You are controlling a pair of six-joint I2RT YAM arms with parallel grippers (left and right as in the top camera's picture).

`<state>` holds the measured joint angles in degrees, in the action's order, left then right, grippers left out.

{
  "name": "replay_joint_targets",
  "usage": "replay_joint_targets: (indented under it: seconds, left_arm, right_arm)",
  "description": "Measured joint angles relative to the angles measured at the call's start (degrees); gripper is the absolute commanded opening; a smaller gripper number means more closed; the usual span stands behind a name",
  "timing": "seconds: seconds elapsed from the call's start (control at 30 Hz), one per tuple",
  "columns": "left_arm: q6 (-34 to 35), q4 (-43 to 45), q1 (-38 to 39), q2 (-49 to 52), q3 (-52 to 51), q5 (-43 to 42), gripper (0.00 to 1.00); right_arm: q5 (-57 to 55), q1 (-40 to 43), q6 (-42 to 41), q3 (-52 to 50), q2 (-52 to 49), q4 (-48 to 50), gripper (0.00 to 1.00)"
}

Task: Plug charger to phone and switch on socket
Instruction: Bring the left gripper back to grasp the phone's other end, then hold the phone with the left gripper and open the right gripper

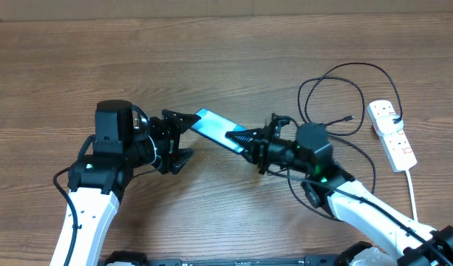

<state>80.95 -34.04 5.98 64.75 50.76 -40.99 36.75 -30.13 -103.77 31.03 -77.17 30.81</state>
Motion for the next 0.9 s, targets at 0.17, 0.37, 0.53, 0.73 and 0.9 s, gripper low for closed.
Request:
replay_joint_targets:
  seconds: [0.17,0.37,0.53,0.73,0.9]
  left_arm:
    - [0.26,0.24,0.04,0.24,-0.15,-0.04,0.66]
    - [0.50,0.28,0.04,2.64,-0.17,-0.22,0.50]
    - [0.61,1.70,0.04,4.48,-0.17,-0.63,0.41]
    - [1.46,5.46,0.04,4.92,-0.17,-1.05,0.37]
    - [1.46,5.57,0.04,4.92,-0.17,-1.07,0.37]
  right_arm:
    - [-3.63,-4.17,-1.92,-0.07,0.00,0.57,0.04]
    - [-4.85,-6.32,-3.21,-0.13,0.00,5.95,0.04]
    - [-5.27,-7.04,-4.17,-0.13,0.00,6.05,0.04]
    - [-5.44,-7.08,-4.33,-0.13,0.00,4.33,0.04]
    - [-5.70,-7.08,-4.46,-0.20,0.00,3.48,0.04]
